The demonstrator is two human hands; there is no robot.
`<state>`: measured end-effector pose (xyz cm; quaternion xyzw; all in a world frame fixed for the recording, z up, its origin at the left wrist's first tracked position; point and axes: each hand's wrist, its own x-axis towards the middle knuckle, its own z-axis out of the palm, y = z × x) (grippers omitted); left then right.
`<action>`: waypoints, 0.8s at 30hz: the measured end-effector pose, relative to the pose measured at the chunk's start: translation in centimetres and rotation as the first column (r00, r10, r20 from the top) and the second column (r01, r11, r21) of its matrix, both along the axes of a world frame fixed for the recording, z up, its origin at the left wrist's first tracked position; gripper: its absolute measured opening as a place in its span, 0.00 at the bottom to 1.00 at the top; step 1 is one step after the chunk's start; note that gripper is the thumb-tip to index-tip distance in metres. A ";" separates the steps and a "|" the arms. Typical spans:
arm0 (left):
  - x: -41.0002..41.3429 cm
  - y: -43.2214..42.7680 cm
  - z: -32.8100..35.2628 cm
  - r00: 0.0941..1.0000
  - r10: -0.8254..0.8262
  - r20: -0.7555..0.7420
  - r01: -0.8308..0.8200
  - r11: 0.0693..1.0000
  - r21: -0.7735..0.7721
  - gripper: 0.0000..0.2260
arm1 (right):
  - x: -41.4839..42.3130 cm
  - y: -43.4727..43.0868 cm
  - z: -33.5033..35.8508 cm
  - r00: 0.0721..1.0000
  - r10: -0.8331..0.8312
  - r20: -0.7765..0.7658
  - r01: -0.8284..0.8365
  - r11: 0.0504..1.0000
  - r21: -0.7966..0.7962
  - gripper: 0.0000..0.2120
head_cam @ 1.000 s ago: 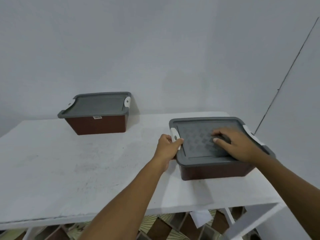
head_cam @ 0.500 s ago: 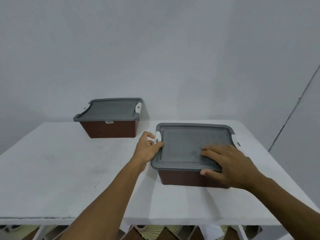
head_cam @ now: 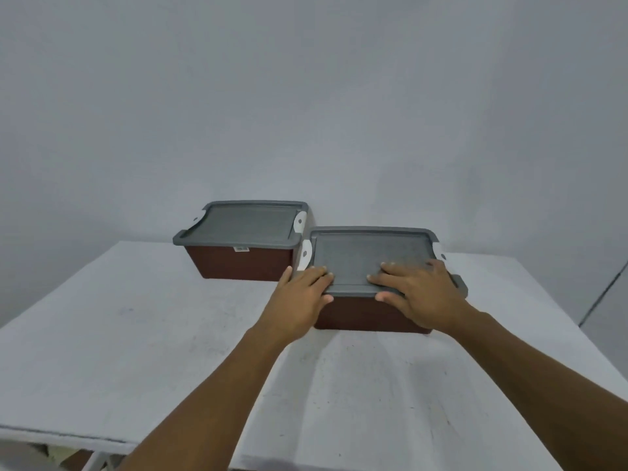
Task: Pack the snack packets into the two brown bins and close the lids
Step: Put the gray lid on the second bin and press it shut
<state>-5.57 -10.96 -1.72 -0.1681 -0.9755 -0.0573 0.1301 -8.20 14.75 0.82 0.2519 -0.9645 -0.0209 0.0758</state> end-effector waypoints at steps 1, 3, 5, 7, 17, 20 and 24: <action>-0.6 -0.1 0.1 1.000 -0.001 -0.005 0.001 0.999 -0.037 0.21 | -0.3 -0.4 -0.2 0.999 -0.037 0.021 0.037 0.999 0.003 0.29; -1.6 -0.3 0.1 1.000 -0.009 -0.017 0.007 0.996 -0.094 0.20 | -0.9 -1.4 -0.7 0.995 -0.090 0.045 0.091 0.996 -0.018 0.21; -2.6 -0.6 0.1 0.998 -0.007 -0.057 0.001 0.995 -0.103 0.19 | -1.6 -2.5 -1.1 0.992 -0.123 0.023 0.123 0.992 -0.017 0.20; -3.5 -1.2 0.1 0.996 -0.013 -0.093 0.004 0.995 -0.103 0.18 | -2.4 -3.4 -1.5 0.990 -0.141 -0.001 0.141 0.990 -0.020 0.20; -7.5 -2.7 0.1 0.990 0.034 -0.139 -0.061 0.979 -0.195 0.20 | -6.5 -3.5 -2.7 0.979 -0.054 -0.198 0.023 0.988 -0.153 0.17; -8.5 -3.2 0.3 0.991 0.053 -0.120 -0.073 0.983 -0.167 0.20 | -7.9 -3.7 -2.5 0.986 -0.024 -0.164 -0.004 0.985 -0.172 0.18; -10.1 -4.9 -0.3 0.993 -0.017 -0.116 0.005 0.994 -0.107 0.21 | -9.6 -3.8 -2.7 0.985 0.005 -0.171 -0.040 0.979 -0.199 0.18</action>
